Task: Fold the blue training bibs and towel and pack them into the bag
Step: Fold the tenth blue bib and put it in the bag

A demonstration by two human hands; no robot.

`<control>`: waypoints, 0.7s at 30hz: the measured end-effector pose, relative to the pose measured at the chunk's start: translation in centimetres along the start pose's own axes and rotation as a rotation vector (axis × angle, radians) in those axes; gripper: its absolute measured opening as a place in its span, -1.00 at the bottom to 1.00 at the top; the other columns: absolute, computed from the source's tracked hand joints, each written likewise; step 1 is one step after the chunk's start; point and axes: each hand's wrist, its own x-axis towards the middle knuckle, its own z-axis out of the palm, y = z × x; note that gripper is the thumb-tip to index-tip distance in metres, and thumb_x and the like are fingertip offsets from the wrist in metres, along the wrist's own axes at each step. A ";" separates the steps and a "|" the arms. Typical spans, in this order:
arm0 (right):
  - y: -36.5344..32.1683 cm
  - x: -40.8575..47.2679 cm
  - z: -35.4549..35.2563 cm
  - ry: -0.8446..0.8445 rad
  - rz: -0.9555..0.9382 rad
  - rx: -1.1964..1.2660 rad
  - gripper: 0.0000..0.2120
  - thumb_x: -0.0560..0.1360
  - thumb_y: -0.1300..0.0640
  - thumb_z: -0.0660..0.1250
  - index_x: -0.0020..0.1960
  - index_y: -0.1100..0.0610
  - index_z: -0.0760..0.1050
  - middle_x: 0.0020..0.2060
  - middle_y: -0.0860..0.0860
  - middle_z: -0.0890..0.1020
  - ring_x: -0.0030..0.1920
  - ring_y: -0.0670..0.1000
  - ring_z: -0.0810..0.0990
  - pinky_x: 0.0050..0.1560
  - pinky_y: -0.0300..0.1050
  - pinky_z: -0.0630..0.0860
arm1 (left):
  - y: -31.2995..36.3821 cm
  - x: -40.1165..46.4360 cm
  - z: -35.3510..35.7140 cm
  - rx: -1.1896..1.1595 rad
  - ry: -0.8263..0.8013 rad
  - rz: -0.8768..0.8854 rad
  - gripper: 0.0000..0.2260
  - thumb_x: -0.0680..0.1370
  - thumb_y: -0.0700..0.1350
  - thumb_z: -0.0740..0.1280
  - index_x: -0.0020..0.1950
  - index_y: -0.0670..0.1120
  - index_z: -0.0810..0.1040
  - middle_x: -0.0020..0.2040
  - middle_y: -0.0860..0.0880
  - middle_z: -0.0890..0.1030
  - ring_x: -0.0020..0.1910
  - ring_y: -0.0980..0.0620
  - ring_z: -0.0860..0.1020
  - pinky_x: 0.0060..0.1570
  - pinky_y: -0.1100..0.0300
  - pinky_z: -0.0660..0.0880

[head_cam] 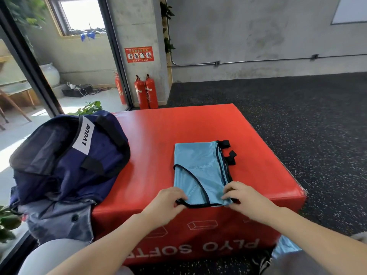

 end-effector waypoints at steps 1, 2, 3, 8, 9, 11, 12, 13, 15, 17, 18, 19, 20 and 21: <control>0.0 -0.1 -0.1 0.012 0.013 0.018 -0.79 0.54 0.05 0.46 0.15 0.04 0.67 0.13 -0.16 0.52 0.13 -0.20 0.49 0.19 -0.45 0.32 | 0.3 -0.1 -0.2 -0.005 0.020 -0.005 -0.88 0.52 -0.11 0.47 0.04 -0.04 0.68 -0.02 0.12 0.63 -0.06 0.18 0.57 -0.03 0.36 0.47; 0.0 -0.1 -0.3 0.025 0.020 0.032 -0.81 0.52 0.04 0.46 0.11 0.06 0.68 0.13 -0.17 0.53 0.12 -0.21 0.51 0.20 -0.37 0.38 | 0.4 -0.2 -0.4 -0.012 0.034 -0.015 -0.93 0.54 -0.09 0.45 0.01 -0.02 0.67 -0.06 0.14 0.62 -0.09 0.20 0.56 -0.07 0.40 0.44; 0.0 -0.1 -0.4 0.034 0.028 0.037 -0.81 0.51 0.03 0.47 0.08 0.07 0.68 0.11 -0.19 0.55 0.12 -0.23 0.51 0.20 -0.32 0.40 | 0.6 -0.3 -0.5 -0.025 0.046 -0.027 -0.96 0.55 -0.06 0.43 -0.02 0.01 0.66 -0.10 0.16 0.60 -0.10 0.22 0.55 -0.08 0.42 0.42; -1.2 0.2 -2.0 0.112 0.055 0.147 -0.91 0.41 0.05 0.48 -0.14 0.03 0.60 -0.04 -0.22 0.61 0.12 -0.19 0.52 0.10 -0.31 0.41 | 1.5 0.1 -1.3 -0.116 0.161 -0.092 -0.94 0.54 -0.02 0.43 -0.12 0.15 0.61 -0.18 0.20 0.62 -0.11 0.21 0.58 -0.10 0.37 0.44; -1.5 0.3 -2.4 0.121 0.084 0.188 -0.92 0.39 0.06 0.47 -0.16 0.02 0.58 -0.09 -0.18 0.63 0.04 -0.16 0.55 0.05 -0.25 0.44 | 1.7 0.3 -1.4 -0.157 0.192 -0.111 -0.93 0.53 -0.02 0.43 -0.13 0.13 0.61 -0.21 0.17 0.63 -0.16 0.17 0.59 -0.14 0.33 0.45; -2.0 0.9 -3.6 0.131 0.153 0.294 -0.93 0.39 0.07 0.46 -0.20 -0.01 0.57 -0.24 -0.08 0.62 -0.19 -0.15 0.54 -0.10 -0.15 0.46 | 1.9 0.8 -1.7 -0.241 0.246 -0.150 -0.93 0.54 -0.03 0.43 -0.13 0.11 0.60 -0.26 0.11 0.63 -0.26 0.08 0.56 -0.21 0.22 0.46; -2.1 1.2 -4.1 0.138 0.172 0.339 -0.92 0.40 0.07 0.45 -0.22 0.02 0.56 -0.30 -0.04 0.59 -0.28 -0.14 0.49 -0.18 -0.14 0.41 | 1.9 1.2 -1.9 -0.274 0.270 -0.157 -0.93 0.54 -0.03 0.43 -0.13 0.10 0.59 -0.27 0.09 0.62 -0.29 0.05 0.55 -0.22 0.18 0.46; -2.1 1.6 -4.5 0.150 0.182 0.374 -0.90 0.40 0.06 0.43 -0.23 0.04 0.54 -0.34 -0.01 0.55 -0.32 -0.13 0.43 -0.24 -0.13 0.37 | 1.8 1.5 -2.0 -0.297 0.290 -0.157 -0.93 0.54 -0.04 0.43 -0.12 0.10 0.59 -0.28 0.07 0.61 -0.31 0.04 0.52 -0.24 0.17 0.45; -1.8 2.4 -5.1 0.178 0.203 0.434 -0.86 0.37 0.02 0.38 -0.24 0.09 0.52 -0.40 -0.02 0.48 -0.34 -0.09 0.38 -0.28 -0.08 0.32 | 1.7 2.3 -2.1 -0.342 0.307 -0.167 -0.92 0.56 -0.05 0.44 -0.11 0.10 0.59 -0.31 0.07 0.60 -0.38 0.11 0.45 -0.30 0.22 0.41; -1.5 3.4 -5.6 0.210 0.238 0.482 -0.79 0.32 -0.03 0.33 -0.24 0.12 0.51 -0.42 -0.04 0.44 -0.37 -0.06 0.36 -0.29 -0.06 0.30 | 1.7 3.0 -2.3 -0.386 0.310 -0.175 -0.93 0.57 -0.06 0.44 -0.09 0.09 0.60 -0.32 0.10 0.62 -0.39 0.10 0.45 -0.31 0.22 0.40; -1.3 4.0 -5.7 0.232 0.247 0.491 -0.76 0.31 -0.03 0.32 -0.24 0.15 0.49 -0.43 -0.05 0.42 -0.38 -0.07 0.35 -0.31 -0.07 0.29 | 1.7 3.5 -2.4 -0.403 0.322 -0.178 -0.94 0.57 -0.06 0.44 -0.08 0.08 0.60 -0.30 0.10 0.63 -0.35 0.05 0.51 -0.27 0.19 0.43; -1.3 4.7 -5.9 0.252 0.250 0.488 -0.77 0.32 -0.02 0.33 -0.24 0.16 0.48 -0.44 -0.07 0.40 -0.39 -0.08 0.33 -0.33 -0.07 0.28 | 1.6 4.1 -2.5 -0.408 0.349 -0.181 -0.95 0.57 -0.07 0.44 -0.06 0.07 0.61 -0.27 0.10 0.64 -0.30 0.04 0.55 -0.23 0.19 0.45; -1.2 5.5 -6.0 0.272 0.250 0.483 -0.81 0.36 0.03 0.37 -0.24 0.15 0.48 -0.44 -0.08 0.40 -0.40 -0.09 0.33 -0.34 -0.09 0.27 | 1.5 4.8 -2.6 -0.408 0.383 -0.186 -0.95 0.56 -0.07 0.45 -0.05 0.08 0.62 -0.24 0.13 0.65 -0.26 0.09 0.57 -0.21 0.24 0.46; -1.1 6.3 -6.0 0.291 0.258 0.477 -0.86 0.41 0.09 0.40 -0.23 0.14 0.49 -0.44 -0.09 0.41 -0.41 -0.11 0.33 -0.35 -0.12 0.27 | 1.5 5.4 -2.8 -0.411 0.413 -0.194 -0.94 0.56 -0.07 0.45 -0.04 0.09 0.62 -0.22 0.15 0.65 -0.24 0.15 0.58 -0.19 0.30 0.45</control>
